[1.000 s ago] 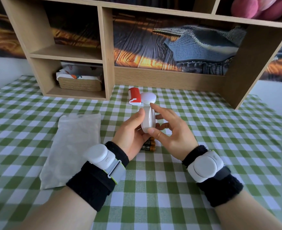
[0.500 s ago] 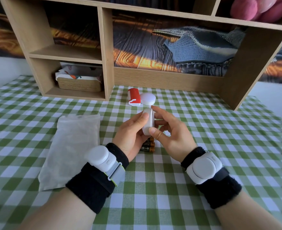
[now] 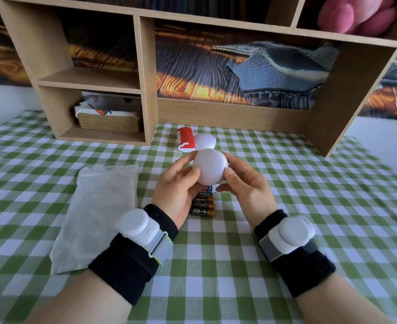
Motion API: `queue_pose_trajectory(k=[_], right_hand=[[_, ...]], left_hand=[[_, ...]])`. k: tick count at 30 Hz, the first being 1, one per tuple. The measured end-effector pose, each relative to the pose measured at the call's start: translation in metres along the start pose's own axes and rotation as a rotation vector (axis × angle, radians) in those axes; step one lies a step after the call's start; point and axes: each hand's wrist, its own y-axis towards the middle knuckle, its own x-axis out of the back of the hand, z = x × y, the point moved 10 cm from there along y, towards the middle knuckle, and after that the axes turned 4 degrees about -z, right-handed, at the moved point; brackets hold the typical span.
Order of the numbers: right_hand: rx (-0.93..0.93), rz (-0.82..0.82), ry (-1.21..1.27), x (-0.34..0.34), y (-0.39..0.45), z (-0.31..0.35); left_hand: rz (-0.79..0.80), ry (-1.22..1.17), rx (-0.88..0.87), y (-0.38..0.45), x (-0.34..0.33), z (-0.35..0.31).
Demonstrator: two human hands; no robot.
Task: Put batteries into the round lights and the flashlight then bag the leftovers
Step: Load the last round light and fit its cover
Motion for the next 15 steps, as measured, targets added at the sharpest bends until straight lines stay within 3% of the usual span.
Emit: queue_pose_trajectory(k=[5, 15], right_hand=[[-0.136, -0.084, 0.008, 0.010, 0.001, -0.018], [-0.179, -0.101, -0.213, 0.011, 0.002, -0.031]], left_hand=[[-0.048, 0.083, -0.057, 0.000, 0.003, -0.002], [-0.086, 0.268, -0.124, 0.003, 0.014, -0.003]])
